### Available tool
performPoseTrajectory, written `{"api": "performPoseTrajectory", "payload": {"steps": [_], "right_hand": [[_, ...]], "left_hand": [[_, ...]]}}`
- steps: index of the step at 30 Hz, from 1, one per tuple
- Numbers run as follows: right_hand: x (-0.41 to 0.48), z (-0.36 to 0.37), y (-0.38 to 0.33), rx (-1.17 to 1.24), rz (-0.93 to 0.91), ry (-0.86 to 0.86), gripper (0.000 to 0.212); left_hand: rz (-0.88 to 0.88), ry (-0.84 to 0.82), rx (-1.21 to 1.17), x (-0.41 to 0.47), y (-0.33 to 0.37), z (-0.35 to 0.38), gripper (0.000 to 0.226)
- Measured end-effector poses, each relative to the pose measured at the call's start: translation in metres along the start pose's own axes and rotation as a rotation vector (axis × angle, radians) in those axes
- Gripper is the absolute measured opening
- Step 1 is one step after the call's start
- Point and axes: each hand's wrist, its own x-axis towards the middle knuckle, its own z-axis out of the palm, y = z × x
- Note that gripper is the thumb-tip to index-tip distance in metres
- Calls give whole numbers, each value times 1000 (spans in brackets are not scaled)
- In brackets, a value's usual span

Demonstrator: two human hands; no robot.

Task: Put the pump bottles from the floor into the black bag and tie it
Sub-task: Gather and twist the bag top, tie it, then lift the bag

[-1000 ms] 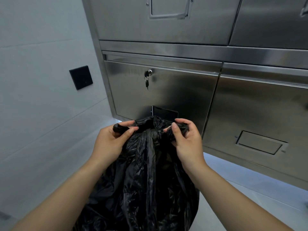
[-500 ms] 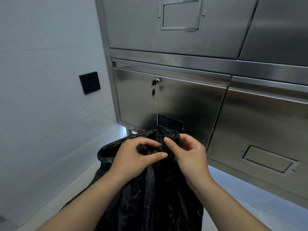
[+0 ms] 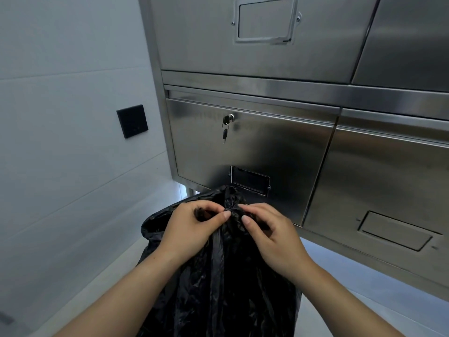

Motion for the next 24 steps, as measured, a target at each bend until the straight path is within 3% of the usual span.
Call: {"api": "performPoseTrajectory", "payload": {"steps": [5, 9, 14, 20, 24], "right_hand": [[-1, 3, -1, -56, -56, -25, 57], [-1, 10, -4, -85, -96, 76, 44], [3, 9, -2, 1, 8, 187, 22], [3, 12, -1, 44, 100, 263, 12], [6, 9, -1, 349, 212, 235, 18]], "left_hand": [[-23, 28, -28, 1, -1, 1, 5], [-32, 11, -57, 1, 0, 1, 6], [-113, -23, -237, 3, -11, -10, 33], [-99, -21, -208, 4, -18, -11, 18], [-113, 28, -108, 8, -19, -19, 13]]}}
